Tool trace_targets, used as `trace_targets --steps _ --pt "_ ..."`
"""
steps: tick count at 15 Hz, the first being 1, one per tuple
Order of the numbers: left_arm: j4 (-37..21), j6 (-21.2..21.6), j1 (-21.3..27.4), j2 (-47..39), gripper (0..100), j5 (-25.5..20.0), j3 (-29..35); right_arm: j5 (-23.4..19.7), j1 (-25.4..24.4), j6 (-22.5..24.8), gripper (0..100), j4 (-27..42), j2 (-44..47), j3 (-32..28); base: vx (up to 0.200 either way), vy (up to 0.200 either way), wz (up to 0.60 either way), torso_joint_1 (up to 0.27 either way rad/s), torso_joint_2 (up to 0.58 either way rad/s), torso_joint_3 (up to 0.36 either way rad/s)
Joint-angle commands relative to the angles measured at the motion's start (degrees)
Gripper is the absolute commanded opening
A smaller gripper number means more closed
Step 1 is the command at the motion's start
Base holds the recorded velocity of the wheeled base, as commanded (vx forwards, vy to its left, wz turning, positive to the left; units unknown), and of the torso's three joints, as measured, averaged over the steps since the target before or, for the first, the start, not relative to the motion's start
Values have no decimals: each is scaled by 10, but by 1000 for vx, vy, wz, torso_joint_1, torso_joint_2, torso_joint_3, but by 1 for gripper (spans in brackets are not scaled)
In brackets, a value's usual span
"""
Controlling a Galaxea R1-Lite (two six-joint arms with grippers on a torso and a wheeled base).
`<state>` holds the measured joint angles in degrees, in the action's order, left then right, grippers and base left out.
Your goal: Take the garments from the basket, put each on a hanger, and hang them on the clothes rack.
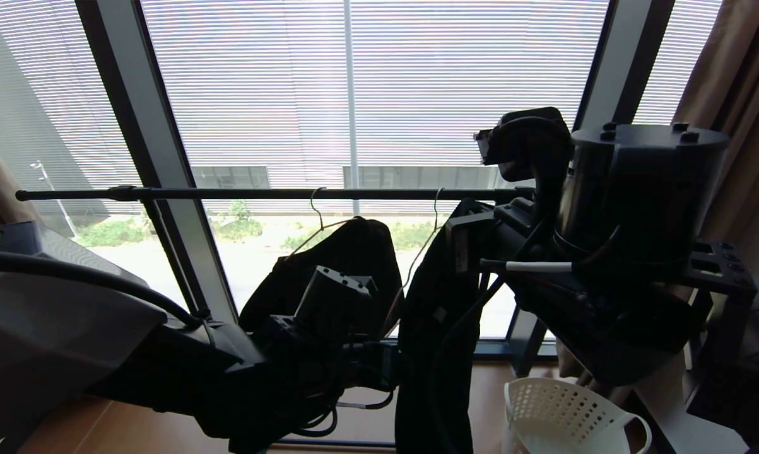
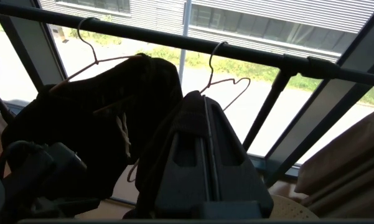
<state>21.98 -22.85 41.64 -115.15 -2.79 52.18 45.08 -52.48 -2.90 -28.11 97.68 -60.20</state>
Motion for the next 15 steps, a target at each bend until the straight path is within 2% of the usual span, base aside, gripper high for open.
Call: trace_targets --steps 1,6,9,11,15 --pt "0 0 -1 0 100 1 -7 0 9 -1 0 0 -16 7 0 0 0 0 0 0" --pt "2 0 18 76 100 -3 7 -1 9 0 0 -1 -8 3 0 0 0 0 0 0" --pt "1 -1 22 73 100 -4 29 -1 7 1 0 -1 -7 2 0 0 0 0 0 0" --pt "0 0 26 18 100 2 65 0 6 1 0 0 -11 2 0 0 0 0 0 0" --pt "-2 1 20 -33 100 11 71 0 7 0 0 -1 -19 5 0 0 0 0 0 0"
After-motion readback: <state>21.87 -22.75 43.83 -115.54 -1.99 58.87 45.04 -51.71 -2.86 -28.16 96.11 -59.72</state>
